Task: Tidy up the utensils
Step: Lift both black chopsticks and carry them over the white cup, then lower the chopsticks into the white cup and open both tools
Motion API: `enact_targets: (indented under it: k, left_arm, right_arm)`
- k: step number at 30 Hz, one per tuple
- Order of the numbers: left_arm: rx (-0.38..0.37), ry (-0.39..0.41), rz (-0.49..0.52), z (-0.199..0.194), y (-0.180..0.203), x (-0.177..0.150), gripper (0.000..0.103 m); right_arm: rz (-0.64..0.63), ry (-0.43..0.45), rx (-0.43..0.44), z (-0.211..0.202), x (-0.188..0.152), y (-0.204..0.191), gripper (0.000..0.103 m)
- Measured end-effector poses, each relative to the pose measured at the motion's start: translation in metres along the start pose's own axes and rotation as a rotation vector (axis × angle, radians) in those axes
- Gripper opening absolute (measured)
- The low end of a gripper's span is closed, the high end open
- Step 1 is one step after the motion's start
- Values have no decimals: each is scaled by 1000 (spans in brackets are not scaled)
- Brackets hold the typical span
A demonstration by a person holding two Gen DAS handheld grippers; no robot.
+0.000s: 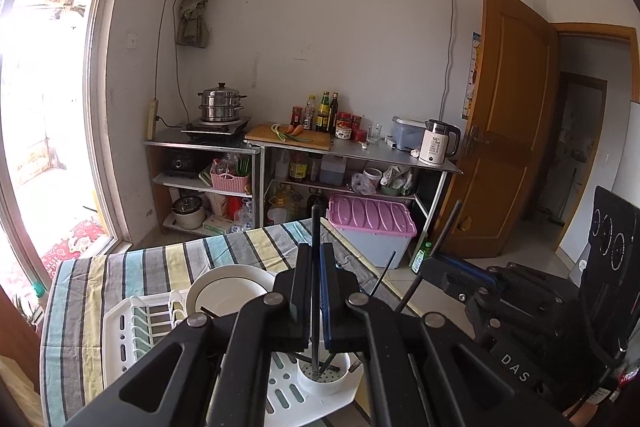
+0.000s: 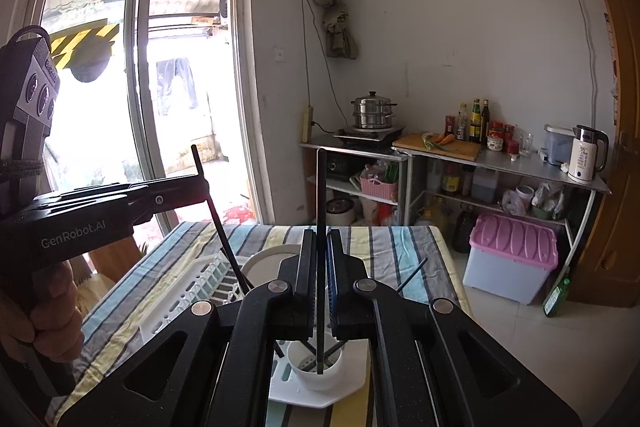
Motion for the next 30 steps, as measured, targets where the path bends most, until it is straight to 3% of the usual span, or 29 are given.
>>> enact_targets:
  k: [16, 30]
  left_arm:
    - [12, -119, -57, 63, -26, -46, 3]
    - [82, -135, -70, 68, -48, -62, 3]
  right_arm:
    - [52, -109, -26, 47, -31, 35, 5]
    - [96, -158, -67, 58, -41, 57, 6]
Point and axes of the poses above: each gripper's, at about its wrist camera, not at the fingertips, and z roughly the way its jaws point, y to its right, x to its top, the point moved 3 cm from there along z, roughly the way its jaws point, and after that the axes turned 6 degrees about z, right-handed, at the moved point
